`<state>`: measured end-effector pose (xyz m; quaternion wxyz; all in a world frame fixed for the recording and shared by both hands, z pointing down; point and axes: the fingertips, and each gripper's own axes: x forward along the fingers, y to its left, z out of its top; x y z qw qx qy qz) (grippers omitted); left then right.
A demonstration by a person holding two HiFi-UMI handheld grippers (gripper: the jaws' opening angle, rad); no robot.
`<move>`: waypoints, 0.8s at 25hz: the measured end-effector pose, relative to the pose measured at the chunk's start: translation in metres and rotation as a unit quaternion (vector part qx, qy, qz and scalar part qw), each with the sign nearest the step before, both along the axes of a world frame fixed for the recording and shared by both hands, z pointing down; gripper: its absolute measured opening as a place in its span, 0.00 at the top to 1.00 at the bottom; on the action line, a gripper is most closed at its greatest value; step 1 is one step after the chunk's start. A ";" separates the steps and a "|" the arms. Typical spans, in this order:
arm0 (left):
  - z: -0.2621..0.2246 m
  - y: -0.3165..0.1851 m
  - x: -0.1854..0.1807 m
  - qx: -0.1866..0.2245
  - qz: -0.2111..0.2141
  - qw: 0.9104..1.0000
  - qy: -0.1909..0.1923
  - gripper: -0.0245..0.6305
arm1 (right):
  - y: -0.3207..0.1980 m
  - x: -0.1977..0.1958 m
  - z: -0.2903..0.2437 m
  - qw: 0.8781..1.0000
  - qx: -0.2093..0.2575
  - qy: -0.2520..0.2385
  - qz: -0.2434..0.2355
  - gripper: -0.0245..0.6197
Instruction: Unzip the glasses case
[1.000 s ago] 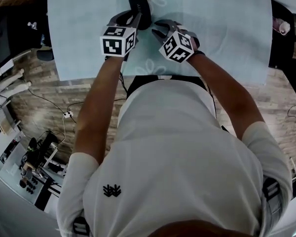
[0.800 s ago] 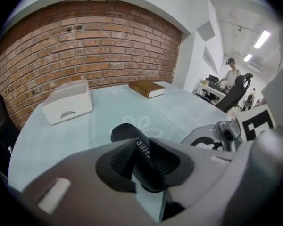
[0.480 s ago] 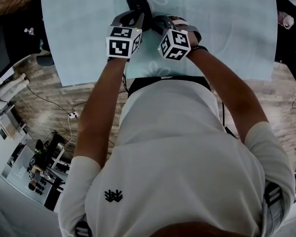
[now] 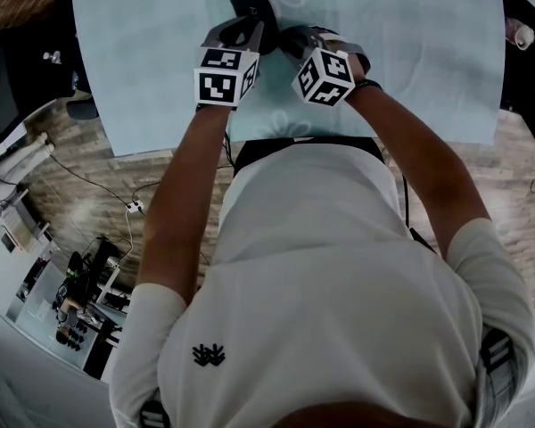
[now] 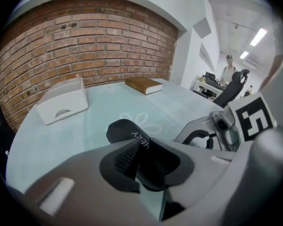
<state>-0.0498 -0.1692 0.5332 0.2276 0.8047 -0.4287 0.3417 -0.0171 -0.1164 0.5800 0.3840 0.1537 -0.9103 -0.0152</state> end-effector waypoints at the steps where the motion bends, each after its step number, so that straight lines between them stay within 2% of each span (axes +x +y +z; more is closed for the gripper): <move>1: 0.000 0.000 0.000 0.000 0.000 1.000 0.000 0.79 | 0.001 0.001 -0.001 1.000 -0.001 -0.002 0.003 0.92; 20: 0.001 0.000 0.002 0.013 -0.003 1.000 -0.005 0.80 | 0.002 0.014 -0.006 0.998 -0.025 -0.041 0.048 0.96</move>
